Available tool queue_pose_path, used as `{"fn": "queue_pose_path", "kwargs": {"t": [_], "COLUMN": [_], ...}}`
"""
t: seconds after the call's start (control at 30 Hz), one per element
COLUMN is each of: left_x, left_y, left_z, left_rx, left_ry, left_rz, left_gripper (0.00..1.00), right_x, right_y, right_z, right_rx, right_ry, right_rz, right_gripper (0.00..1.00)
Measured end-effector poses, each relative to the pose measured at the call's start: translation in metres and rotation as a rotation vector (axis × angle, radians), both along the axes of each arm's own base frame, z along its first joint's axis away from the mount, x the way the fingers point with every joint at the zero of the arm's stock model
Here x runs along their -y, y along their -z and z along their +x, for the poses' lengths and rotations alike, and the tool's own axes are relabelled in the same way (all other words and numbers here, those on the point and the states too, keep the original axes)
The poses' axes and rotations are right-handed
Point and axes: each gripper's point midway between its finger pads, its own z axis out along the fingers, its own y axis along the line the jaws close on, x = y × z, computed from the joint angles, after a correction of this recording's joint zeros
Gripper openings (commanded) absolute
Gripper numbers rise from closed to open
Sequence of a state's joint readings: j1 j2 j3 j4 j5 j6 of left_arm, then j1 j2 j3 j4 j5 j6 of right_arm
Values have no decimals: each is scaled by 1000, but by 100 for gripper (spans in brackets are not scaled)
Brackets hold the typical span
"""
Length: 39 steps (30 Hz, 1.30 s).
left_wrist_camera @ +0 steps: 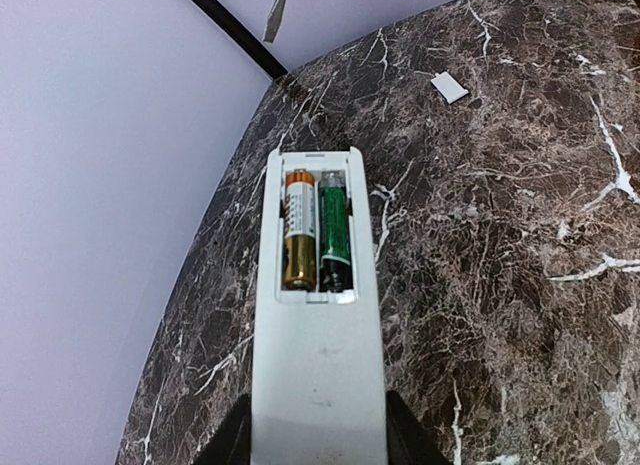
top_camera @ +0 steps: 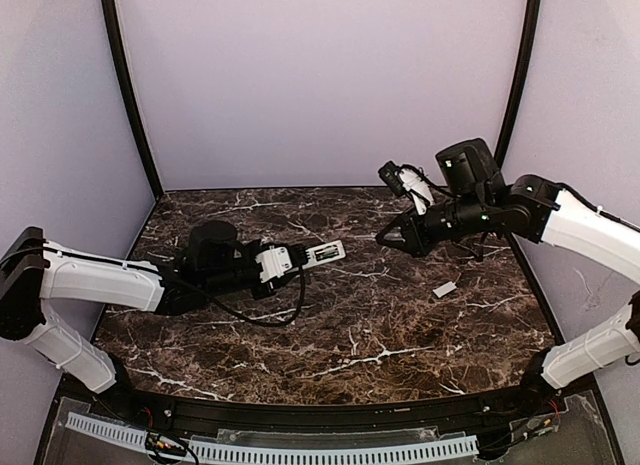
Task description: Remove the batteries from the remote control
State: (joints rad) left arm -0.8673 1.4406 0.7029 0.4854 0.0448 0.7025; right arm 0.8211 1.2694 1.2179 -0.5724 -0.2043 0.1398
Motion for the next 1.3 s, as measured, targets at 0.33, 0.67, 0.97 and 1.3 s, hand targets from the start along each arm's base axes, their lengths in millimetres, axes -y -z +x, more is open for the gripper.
{"fn": "queue_pose_path", "kwargs": {"t": [0.33,0.67,0.97,1.3], "left_x": [1,2,1,1], "left_y": [-6,-5,-5,-6], "left_z": [1,-2,0,-1], "left_rx": [43,113,131,135], "left_ry": [10,6,-12,-20], "left_rz": [-3,36,49,53], "left_gripper": [0,0,0,0], "right_x": [-12,-13,-18,-22], "right_y": [17,30,39,39], "right_z": [-8,-2,2,2], "right_rx": [-44,-74,-98,-100], "right_ry": [6,70,92,98], "right_rz": [-50,-100,-118,-119], "right_gripper": [0,0,0,0]}}
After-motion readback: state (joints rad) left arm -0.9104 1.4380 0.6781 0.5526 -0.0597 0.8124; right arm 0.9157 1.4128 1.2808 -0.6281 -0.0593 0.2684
